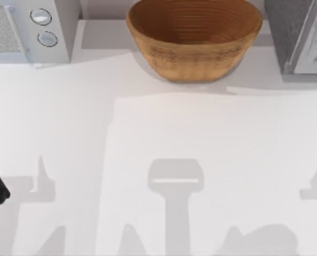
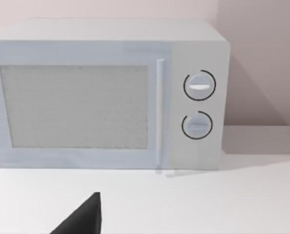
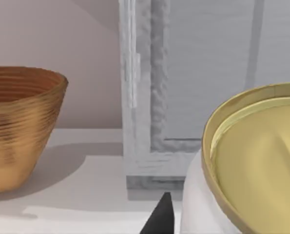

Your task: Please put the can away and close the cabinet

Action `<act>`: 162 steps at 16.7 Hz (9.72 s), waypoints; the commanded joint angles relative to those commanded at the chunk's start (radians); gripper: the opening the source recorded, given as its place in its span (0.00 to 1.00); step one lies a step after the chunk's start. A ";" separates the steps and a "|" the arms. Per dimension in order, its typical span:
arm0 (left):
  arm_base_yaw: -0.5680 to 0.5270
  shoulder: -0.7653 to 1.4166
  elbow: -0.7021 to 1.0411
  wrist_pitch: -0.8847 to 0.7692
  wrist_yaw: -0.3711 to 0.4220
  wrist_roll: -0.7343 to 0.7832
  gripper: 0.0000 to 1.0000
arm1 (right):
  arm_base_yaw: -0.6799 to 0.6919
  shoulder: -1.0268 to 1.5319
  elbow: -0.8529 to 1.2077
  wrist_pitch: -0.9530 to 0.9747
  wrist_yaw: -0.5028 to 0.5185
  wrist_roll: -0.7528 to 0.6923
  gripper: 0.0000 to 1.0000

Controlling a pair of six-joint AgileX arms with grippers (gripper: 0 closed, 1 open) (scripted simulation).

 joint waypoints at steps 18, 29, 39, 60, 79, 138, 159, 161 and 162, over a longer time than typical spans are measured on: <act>0.000 0.000 0.000 0.000 0.000 0.000 1.00 | 0.149 1.113 1.470 -0.357 0.167 0.009 0.00; 0.000 0.000 0.000 0.000 0.000 0.000 1.00 | 0.167 1.270 1.679 -0.406 0.187 0.016 0.00; 0.000 0.000 0.000 0.000 0.000 0.000 1.00 | 0.128 1.672 2.216 -0.543 0.151 0.010 0.00; 0.000 0.000 0.000 0.000 0.000 0.000 1.00 | 0.083 2.031 2.702 -0.667 0.115 0.014 0.53; 0.000 0.000 0.000 0.000 0.000 0.000 1.00 | 0.080 1.976 2.646 -0.658 0.096 0.012 1.00; 0.000 0.000 0.000 0.000 0.000 0.000 1.00 | -1.035 1.488 0.300 1.210 -1.015 0.019 1.00; 0.000 0.000 0.000 0.000 0.000 0.000 1.00 | -1.075 1.397 1.180 0.226 -1.061 0.014 1.00; 0.000 0.000 0.000 0.000 0.000 0.000 1.00 | -1.073 1.369 1.325 0.032 -1.059 0.014 1.00; 0.000 0.000 0.000 0.000 0.000 0.000 1.00 | -1.071 1.354 1.393 -0.055 -1.057 0.015 1.00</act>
